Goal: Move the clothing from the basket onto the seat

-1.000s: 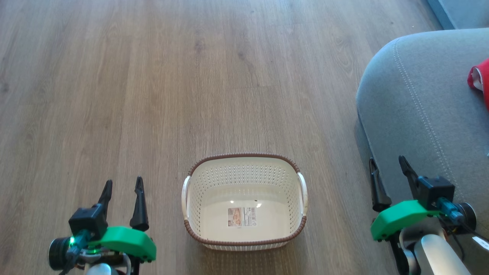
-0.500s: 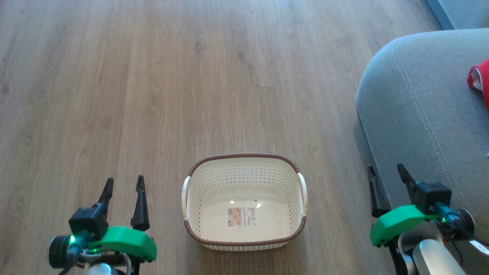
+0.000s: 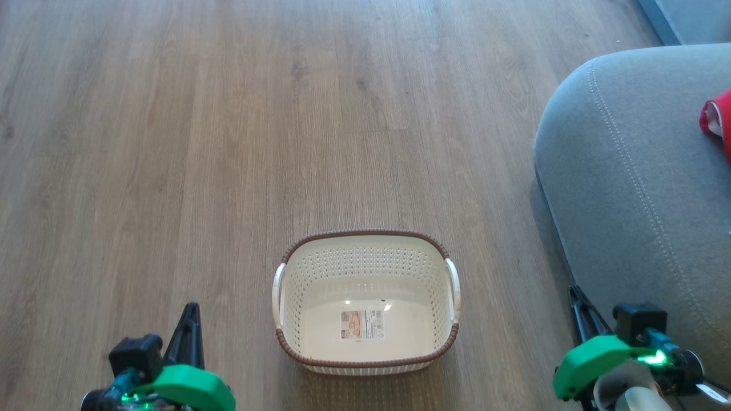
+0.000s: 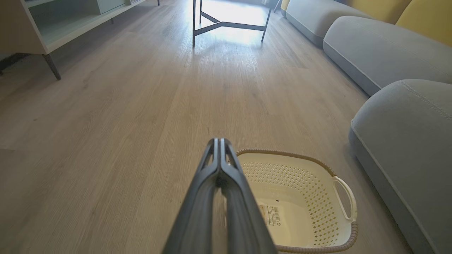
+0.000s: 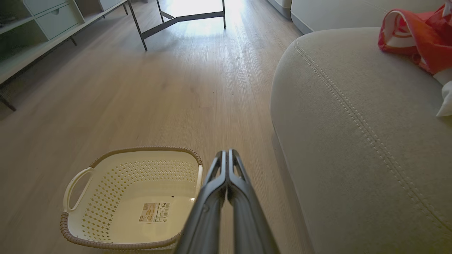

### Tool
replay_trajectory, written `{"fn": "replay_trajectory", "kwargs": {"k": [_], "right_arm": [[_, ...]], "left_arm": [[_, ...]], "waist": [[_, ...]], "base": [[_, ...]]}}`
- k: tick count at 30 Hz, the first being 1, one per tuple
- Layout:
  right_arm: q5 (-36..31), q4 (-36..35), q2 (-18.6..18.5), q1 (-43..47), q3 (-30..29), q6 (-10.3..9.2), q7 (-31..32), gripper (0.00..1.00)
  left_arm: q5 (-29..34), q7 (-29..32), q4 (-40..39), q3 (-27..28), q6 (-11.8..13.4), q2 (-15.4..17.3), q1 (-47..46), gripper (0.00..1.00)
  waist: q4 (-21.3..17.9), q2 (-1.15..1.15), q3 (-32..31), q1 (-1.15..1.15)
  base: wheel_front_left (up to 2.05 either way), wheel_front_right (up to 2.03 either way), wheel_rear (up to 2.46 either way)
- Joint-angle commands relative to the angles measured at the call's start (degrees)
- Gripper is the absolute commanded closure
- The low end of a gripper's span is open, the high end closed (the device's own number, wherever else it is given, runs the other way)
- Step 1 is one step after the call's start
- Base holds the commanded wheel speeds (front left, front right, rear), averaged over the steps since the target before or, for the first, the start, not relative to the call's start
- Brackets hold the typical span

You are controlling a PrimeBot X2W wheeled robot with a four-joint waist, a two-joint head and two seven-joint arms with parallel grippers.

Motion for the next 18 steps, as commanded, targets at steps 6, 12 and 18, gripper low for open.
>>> {"fn": "replay_trajectory", "kwargs": {"k": [6,12,18], "right_arm": [[5.1,-2.4,0.3,-2.2,-1.3,0.04,1.2,1.0],[8.2,-2.8,0.5,-2.3,-1.9,0.05,2.0,1.0],[11.9,-3.2,0.7,-2.4,-2.5,0.07,3.0,1.0]], "left_arm": [[-5.3,1.4,-2.0,0.9,-0.5,0.0,-2.8,1.0],[-8.6,2.2,-2.1,1.2,-0.8,0.0,-3.1,1.0],[-12.5,3.2,-2.2,1.7,-1.0,0.1,-3.5,1.0]], "waist": [[0.2,0.0,-0.1,0.0],[0.3,0.0,-0.1,0.0],[0.4,0.0,-0.2,0.0]], "base": [[0.0,0.0,0.0],[0.0,0.0,0.0],[0.0,0.0,0.0]]}}
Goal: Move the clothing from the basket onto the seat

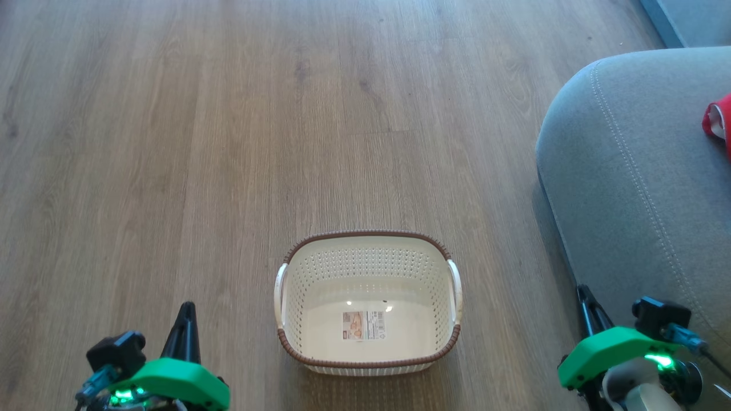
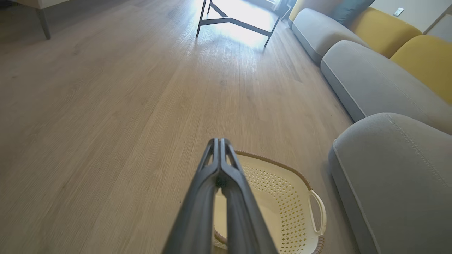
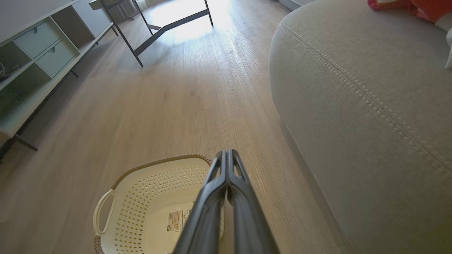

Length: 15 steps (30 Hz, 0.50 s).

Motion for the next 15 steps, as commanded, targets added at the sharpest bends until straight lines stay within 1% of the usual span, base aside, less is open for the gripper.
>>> {"fn": "replay_trajectory", "kwargs": {"k": [1,15], "right_arm": [[1.5,-2.1,-0.2,-2.3,-0.6,0.07,0.3,1.0],[10.3,-3.1,0.3,-2.5,-2.2,0.12,2.7,1.0]], "left_arm": [[-1.5,0.3,-2.0,1.2,-0.3,0.1,-2.9,1.0],[-10.6,2.6,-2.2,2.3,-1.0,0.1,-3.9,1.0]], "waist": [[0.0,0.0,0.0,0.0],[0.3,0.0,-0.1,0.0]], "base": [[0.0,0.0,0.0],[0.0,0.0,0.0]]}}
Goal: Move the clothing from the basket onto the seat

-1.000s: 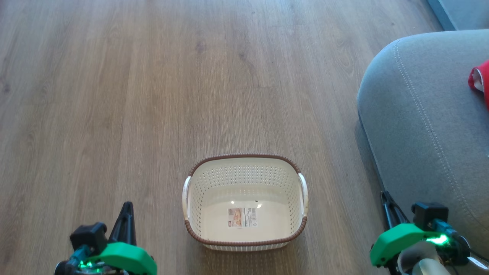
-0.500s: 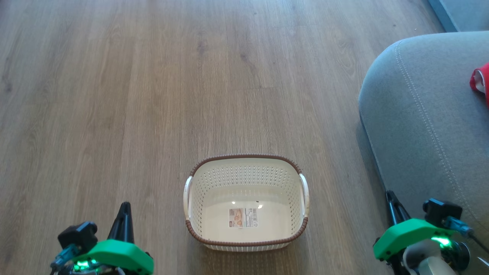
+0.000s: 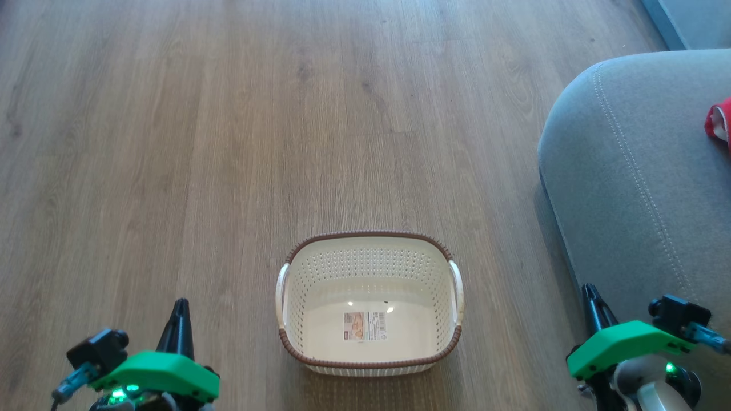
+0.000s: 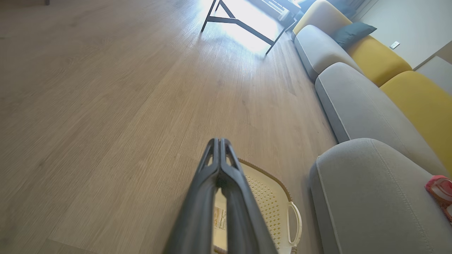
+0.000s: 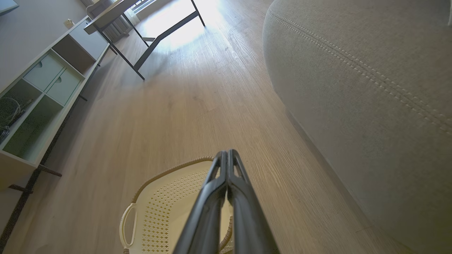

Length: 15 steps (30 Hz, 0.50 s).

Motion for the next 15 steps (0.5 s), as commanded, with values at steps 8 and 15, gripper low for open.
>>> {"fn": "replay_trajectory", "kwargs": {"k": [8,15], "right_arm": [[5.9,-2.7,0.2,-2.5,-1.2,0.14,1.5,1.0],[10.3,-3.2,0.4,-2.6,-2.0,0.17,2.7,1.0]], "left_arm": [[-6.2,1.5,-2.2,1.7,-0.6,0.1,-3.7,1.0],[-10.7,2.7,-2.3,2.2,-1.0,0.1,-4.1,1.0]], "waist": [[0.2,0.0,-0.1,0.0],[0.3,0.0,-0.1,0.0]], "base": [[0.0,0.0,0.0],[0.0,0.0,0.0]]}}
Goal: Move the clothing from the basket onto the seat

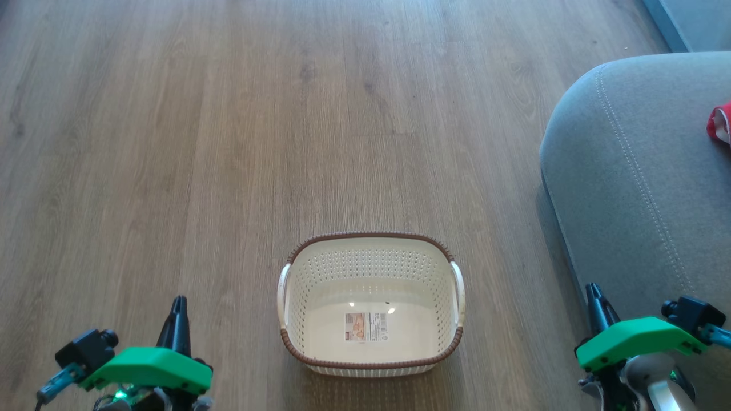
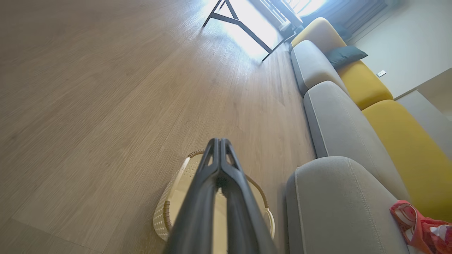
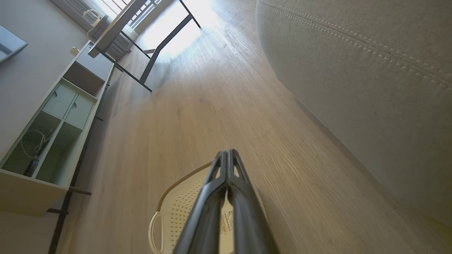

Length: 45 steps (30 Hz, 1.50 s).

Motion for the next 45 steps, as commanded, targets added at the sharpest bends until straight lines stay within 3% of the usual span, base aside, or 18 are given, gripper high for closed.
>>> {"fn": "replay_trajectory", "kwargs": {"k": [1,45], "right_arm": [[1.7,-2.2,0.0,-2.5,-0.3,0.17,0.4,1.0],[29.2,-5.2,1.6,-3.1,-5.1,0.31,7.7,1.0]], "left_arm": [[-1.7,0.4,-2.2,1.6,-0.5,0.1,-3.4,1.0],[-30.4,7.8,-2.9,5.1,-2.6,0.2,-6.3,1.0]], "waist": [[0.0,0.0,0.0,0.0],[1.0,0.0,-0.4,0.0]], "base": [[0.0,0.0,0.0],[0.0,0.0,0.0]]}}
